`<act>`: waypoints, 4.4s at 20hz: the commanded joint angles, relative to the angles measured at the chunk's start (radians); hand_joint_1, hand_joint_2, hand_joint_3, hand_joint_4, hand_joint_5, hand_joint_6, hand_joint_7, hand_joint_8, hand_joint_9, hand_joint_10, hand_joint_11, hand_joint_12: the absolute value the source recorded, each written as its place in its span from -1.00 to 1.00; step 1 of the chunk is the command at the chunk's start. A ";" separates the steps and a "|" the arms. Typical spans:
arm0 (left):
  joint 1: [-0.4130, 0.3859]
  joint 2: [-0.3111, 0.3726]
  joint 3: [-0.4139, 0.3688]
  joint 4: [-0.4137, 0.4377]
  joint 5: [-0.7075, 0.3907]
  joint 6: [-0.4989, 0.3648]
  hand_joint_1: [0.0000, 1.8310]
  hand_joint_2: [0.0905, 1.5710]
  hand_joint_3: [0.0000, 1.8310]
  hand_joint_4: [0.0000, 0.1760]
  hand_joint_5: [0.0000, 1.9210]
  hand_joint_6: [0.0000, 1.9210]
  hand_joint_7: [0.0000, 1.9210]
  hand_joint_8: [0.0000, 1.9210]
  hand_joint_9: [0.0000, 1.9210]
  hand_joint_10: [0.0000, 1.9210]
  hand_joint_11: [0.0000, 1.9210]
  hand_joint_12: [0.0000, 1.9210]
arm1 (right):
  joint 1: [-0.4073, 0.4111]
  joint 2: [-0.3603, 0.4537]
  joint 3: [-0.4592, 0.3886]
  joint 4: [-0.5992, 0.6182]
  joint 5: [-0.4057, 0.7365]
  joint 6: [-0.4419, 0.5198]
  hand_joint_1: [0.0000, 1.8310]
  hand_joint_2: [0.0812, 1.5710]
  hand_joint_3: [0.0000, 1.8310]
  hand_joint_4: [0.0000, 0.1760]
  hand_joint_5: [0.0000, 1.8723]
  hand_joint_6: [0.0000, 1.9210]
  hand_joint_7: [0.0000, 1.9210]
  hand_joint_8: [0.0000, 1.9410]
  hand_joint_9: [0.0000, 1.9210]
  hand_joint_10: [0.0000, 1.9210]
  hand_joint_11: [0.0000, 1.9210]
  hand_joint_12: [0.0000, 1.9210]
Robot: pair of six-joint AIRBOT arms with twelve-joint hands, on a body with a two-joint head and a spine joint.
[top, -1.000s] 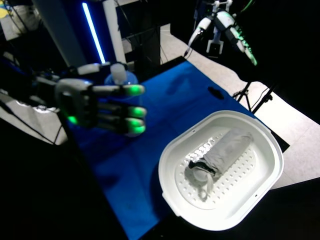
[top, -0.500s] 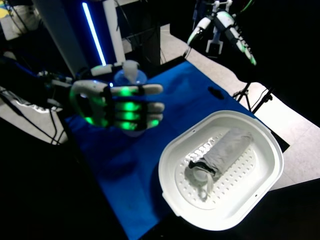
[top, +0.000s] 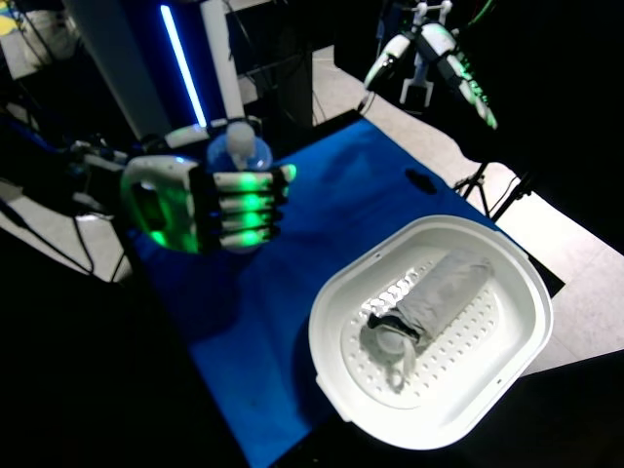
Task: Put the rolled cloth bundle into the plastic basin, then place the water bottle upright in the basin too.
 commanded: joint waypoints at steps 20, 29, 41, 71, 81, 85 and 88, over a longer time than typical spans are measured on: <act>-0.007 -0.025 0.030 0.016 -0.111 -0.035 -0.43 0.00 -1.00 1.00 -0.95 -1.00 -0.96 -1.00 -1.00 -1.00 -0.96 -0.99 | 0.509 -0.013 0.254 -0.105 -0.217 -0.074 0.39 0.35 -1.00 -1.00 0.14 -0.33 0.09 0.17 0.01 0.41 -0.17 0.88; -0.007 -0.030 0.040 0.028 -0.105 -0.053 -0.44 0.01 -1.00 1.00 -0.97 -1.00 -1.00 -1.00 -1.00 -1.00 -0.98 -0.99 | 0.590 -0.172 0.493 -0.076 -0.479 -0.086 0.26 0.39 -1.00 -1.00 0.03 0.03 -0.11 0.69 -0.03 0.94 0.07 1.00; -0.009 -0.050 0.059 0.035 -0.104 -0.080 -0.37 0.07 -0.99 1.00 -0.98 -1.00 -1.00 -1.00 -1.00 -1.00 -1.00 -1.00 | 0.600 -0.249 0.599 -0.053 -0.533 -0.086 0.36 0.45 -1.00 -1.00 0.00 -0.16 -0.09 0.47 -0.17 0.67 -0.20 1.00; -0.017 -0.065 0.069 0.039 -0.113 -0.099 -0.46 -0.01 -1.00 0.83 -1.00 -1.00 -1.00 -1.00 -1.00 -1.00 -1.00 -1.00 | 0.608 -0.310 0.634 -0.041 -0.527 -0.086 0.17 0.46 -1.00 -1.00 -0.07 0.19 0.12 -0.38 0.15 0.13 -0.02 0.55; -0.016 -0.067 0.071 0.039 -0.116 -0.102 -0.47 -0.03 -1.00 0.74 -1.00 -1.00 -1.00 -1.00 -1.00 -1.00 -1.00 -1.00 | 0.596 -0.310 0.635 -0.033 -0.526 -0.086 0.00 0.36 -1.00 -1.00 -0.30 -1.00 0.11 -1.00 -0.09 -0.19 -0.33 0.56; -0.016 -0.068 0.073 0.038 -0.116 -0.105 -0.48 -0.03 -1.00 0.88 -1.00 -1.00 -1.00 -1.00 -1.00 -1.00 -1.00 -1.00 | 0.595 -0.310 0.635 -0.033 -0.526 -0.086 -0.03 0.35 -1.00 -1.00 -0.33 -1.00 0.07 -1.00 -0.14 -0.05 -0.31 0.60; -0.016 -0.068 0.073 0.038 -0.117 -0.105 -0.48 -0.01 -1.00 0.81 -1.00 -1.00 -1.00 -1.00 -1.00 -1.00 -1.00 -1.00 | 0.593 -0.310 0.635 -0.033 -0.526 -0.086 -0.05 0.36 -1.00 -1.00 -0.34 -1.00 0.03 -1.00 -0.18 -0.08 -0.37 0.58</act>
